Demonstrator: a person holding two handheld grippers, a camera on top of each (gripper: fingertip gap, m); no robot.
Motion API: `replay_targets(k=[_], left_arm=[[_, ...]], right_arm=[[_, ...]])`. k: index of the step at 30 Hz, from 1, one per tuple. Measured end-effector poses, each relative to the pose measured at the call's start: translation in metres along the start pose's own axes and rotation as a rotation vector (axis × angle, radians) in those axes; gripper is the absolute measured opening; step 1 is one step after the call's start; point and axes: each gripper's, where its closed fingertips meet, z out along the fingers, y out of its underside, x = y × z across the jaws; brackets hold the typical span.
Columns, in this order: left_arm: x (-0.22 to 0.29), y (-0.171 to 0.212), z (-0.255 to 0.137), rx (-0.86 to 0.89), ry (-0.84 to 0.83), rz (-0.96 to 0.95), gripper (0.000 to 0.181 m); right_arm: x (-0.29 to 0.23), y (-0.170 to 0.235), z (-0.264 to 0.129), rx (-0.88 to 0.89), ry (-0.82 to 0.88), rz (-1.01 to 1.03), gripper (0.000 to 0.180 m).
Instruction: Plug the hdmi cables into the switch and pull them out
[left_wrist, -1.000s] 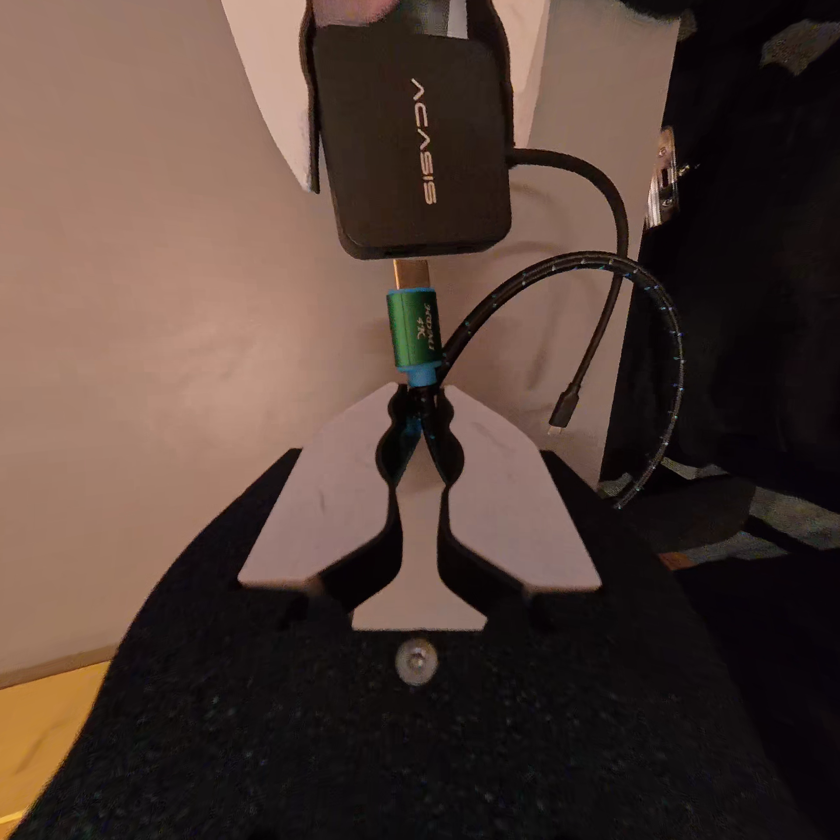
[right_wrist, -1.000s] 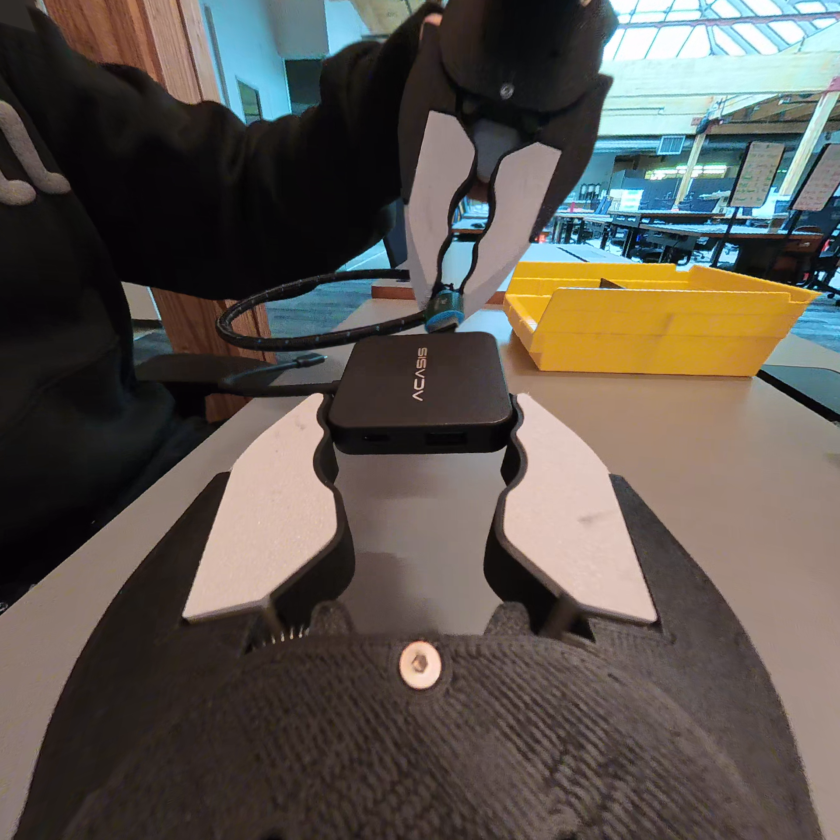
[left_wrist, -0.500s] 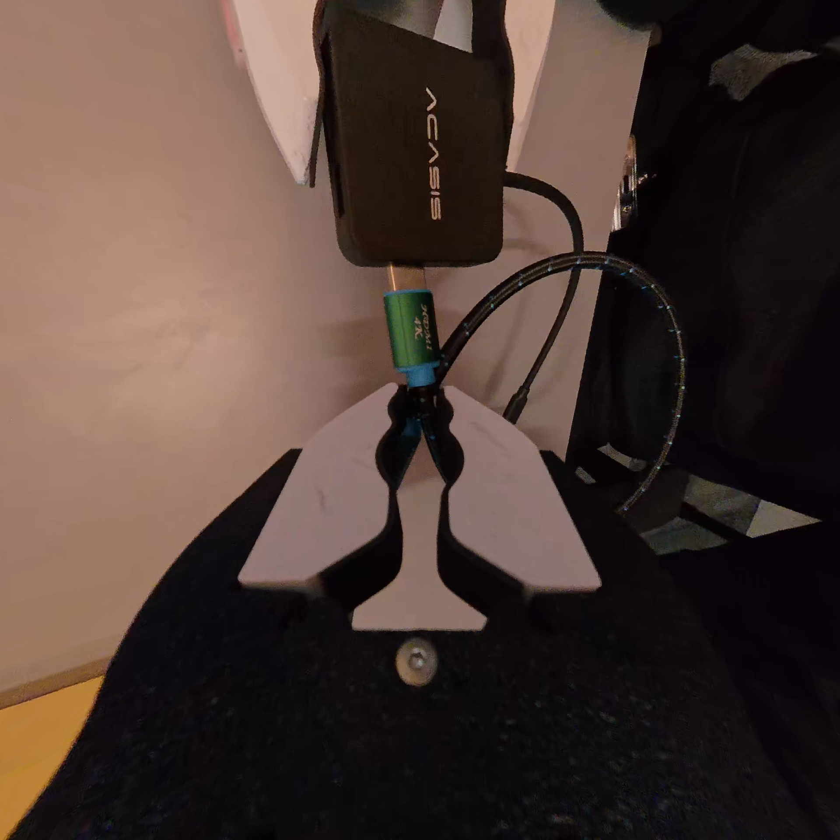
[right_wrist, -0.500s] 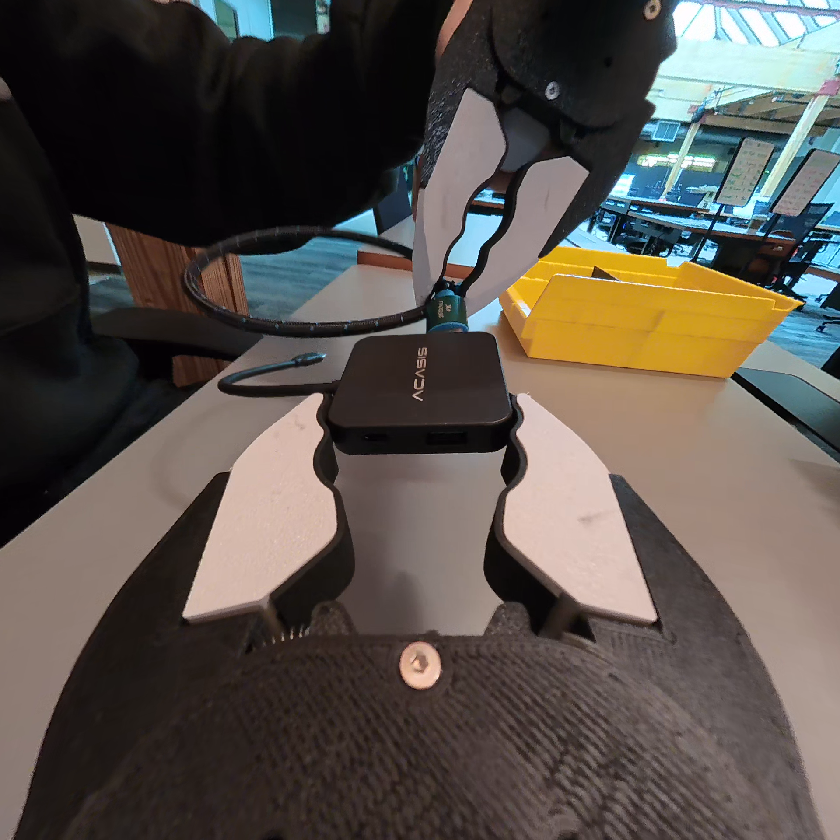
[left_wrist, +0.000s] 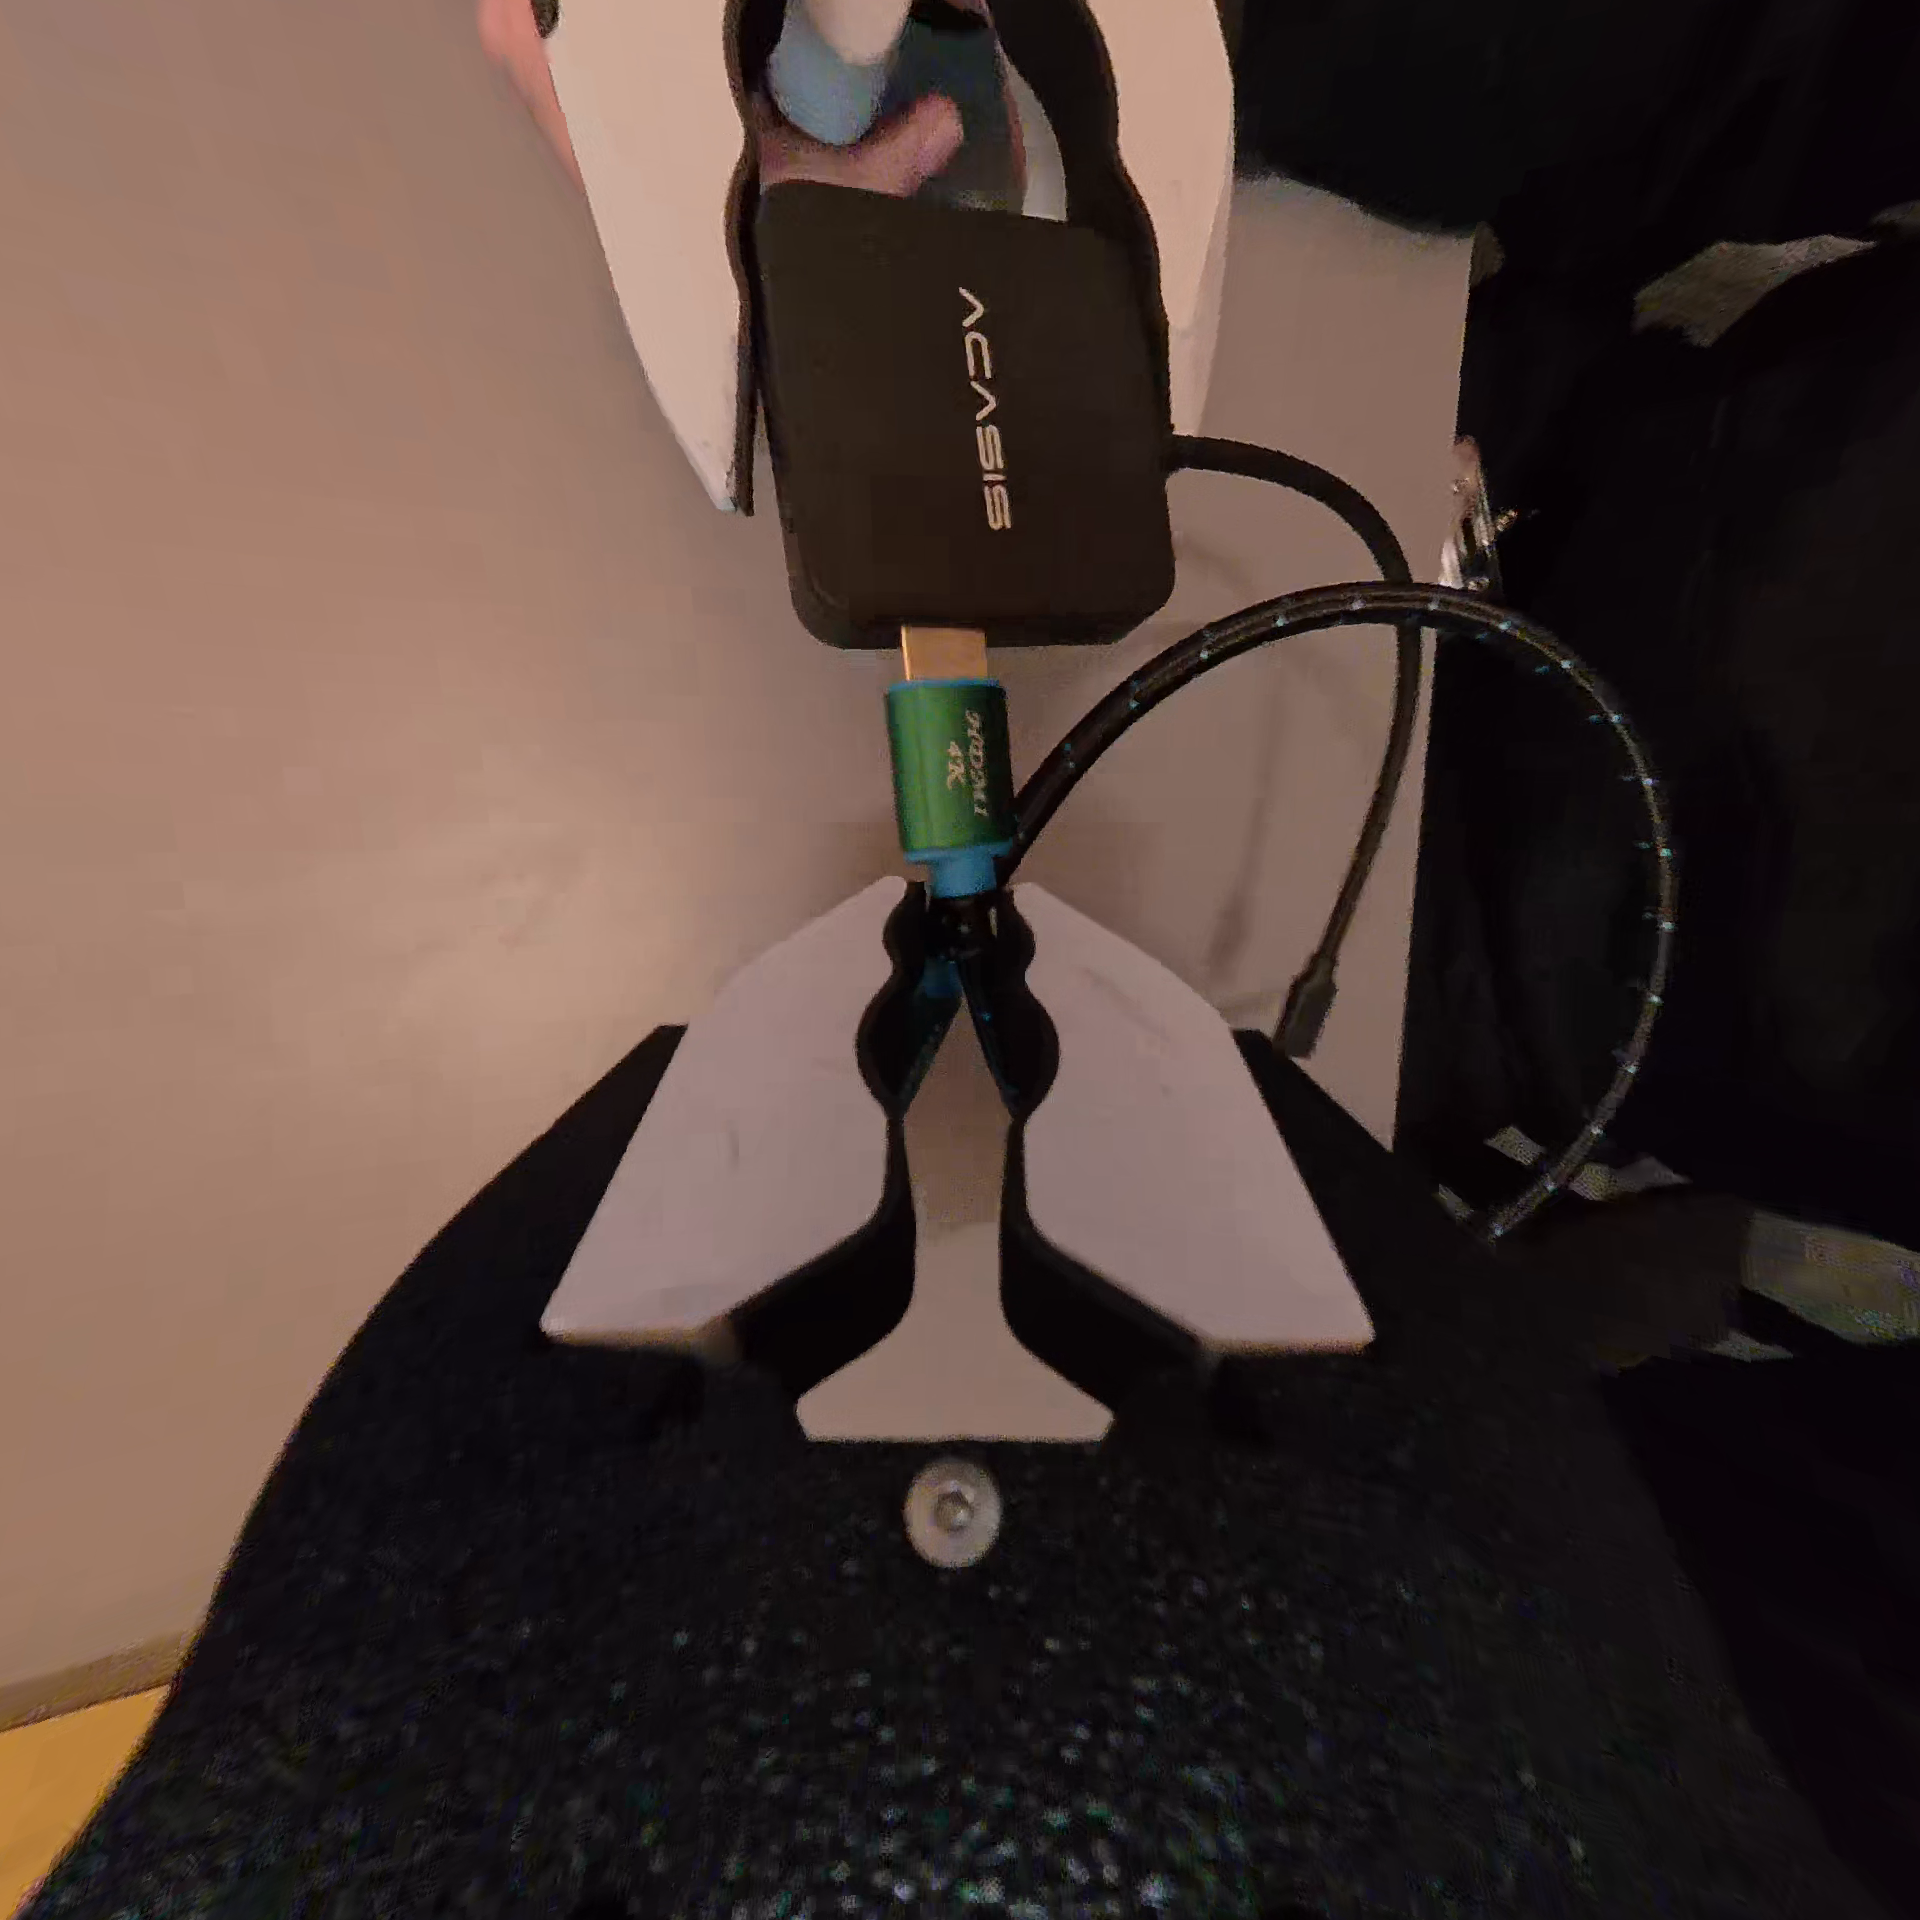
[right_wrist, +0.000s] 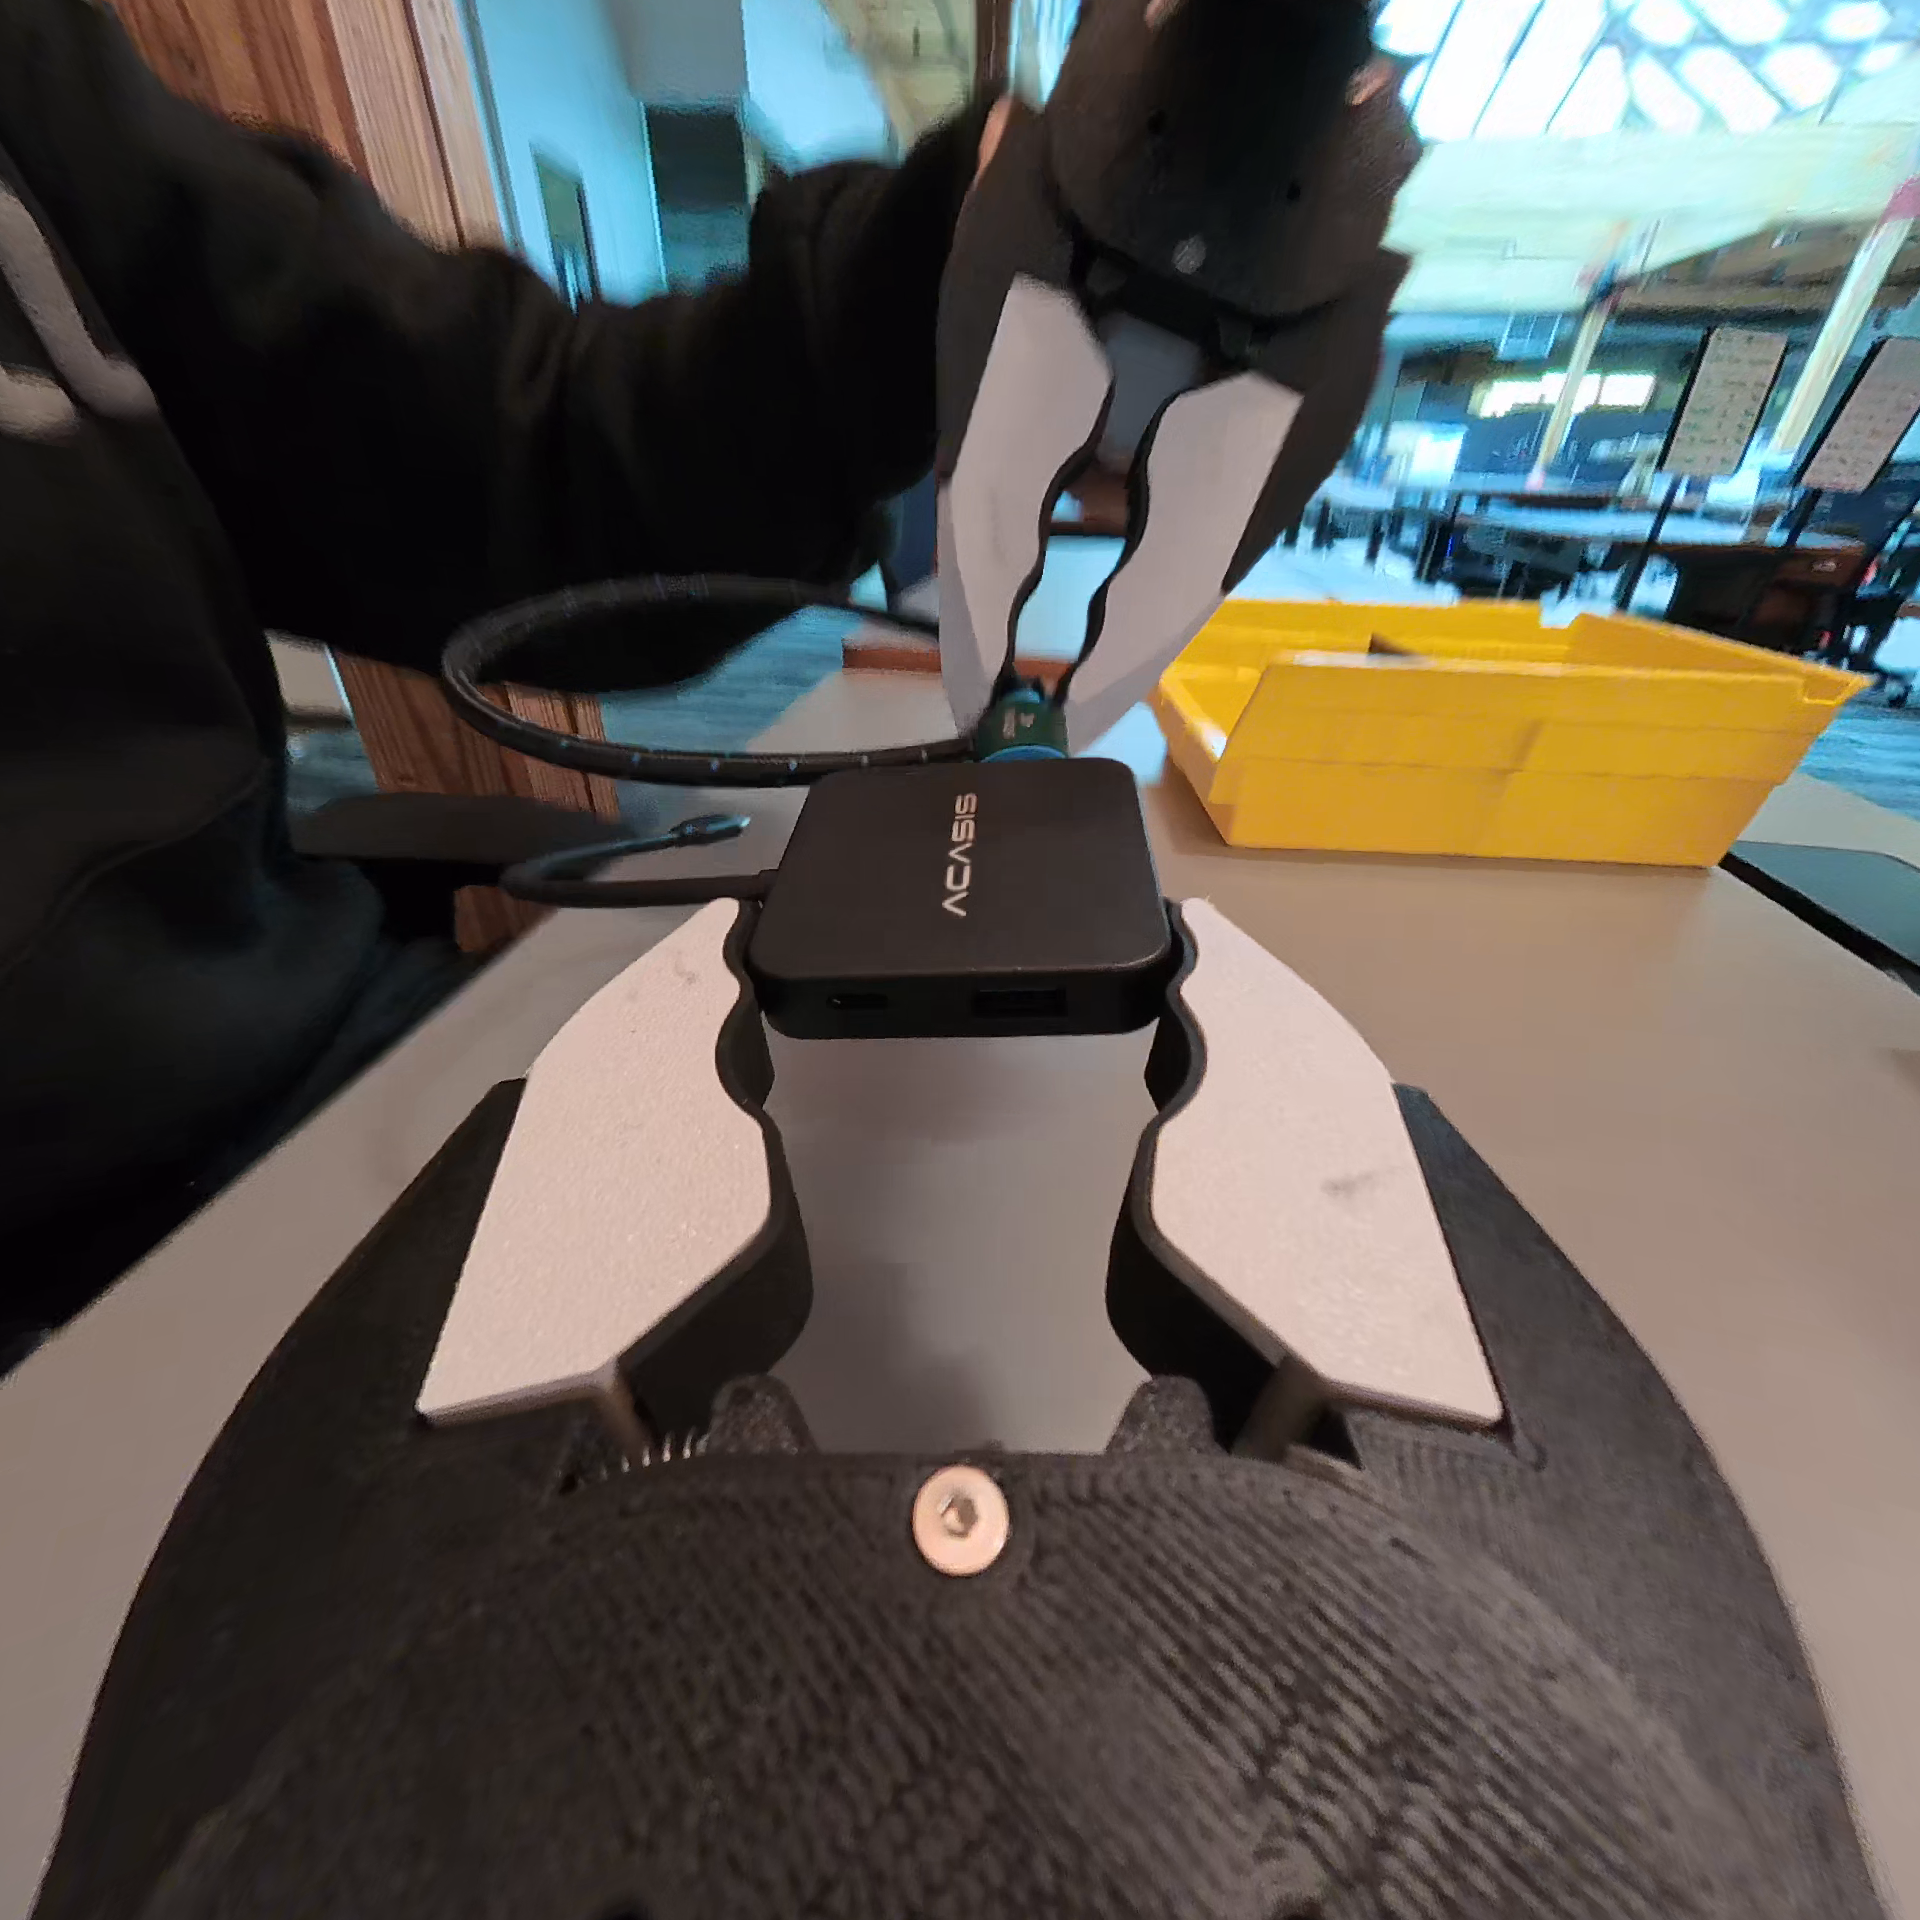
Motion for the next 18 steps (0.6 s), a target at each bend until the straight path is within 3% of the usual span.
replay_targets(k=[5,9,18], left_arm=[[-0.005,-0.022,-0.009,0.252,-0.145,0.09,0.012],[-0.003,-0.029,-0.022,0.408,-0.21,0.105,0.004],[-0.027,0.014,0.025,0.361,-0.31,-0.032,0.029]], right_arm=[[0.009,-0.017,-0.014,0.137,0.028,0.047,0.073],[0.008,-0.019,-0.015,0.146,0.024,0.043,0.073],[0.009,0.001,-0.019,-0.014,0.035,0.047,0.072]])
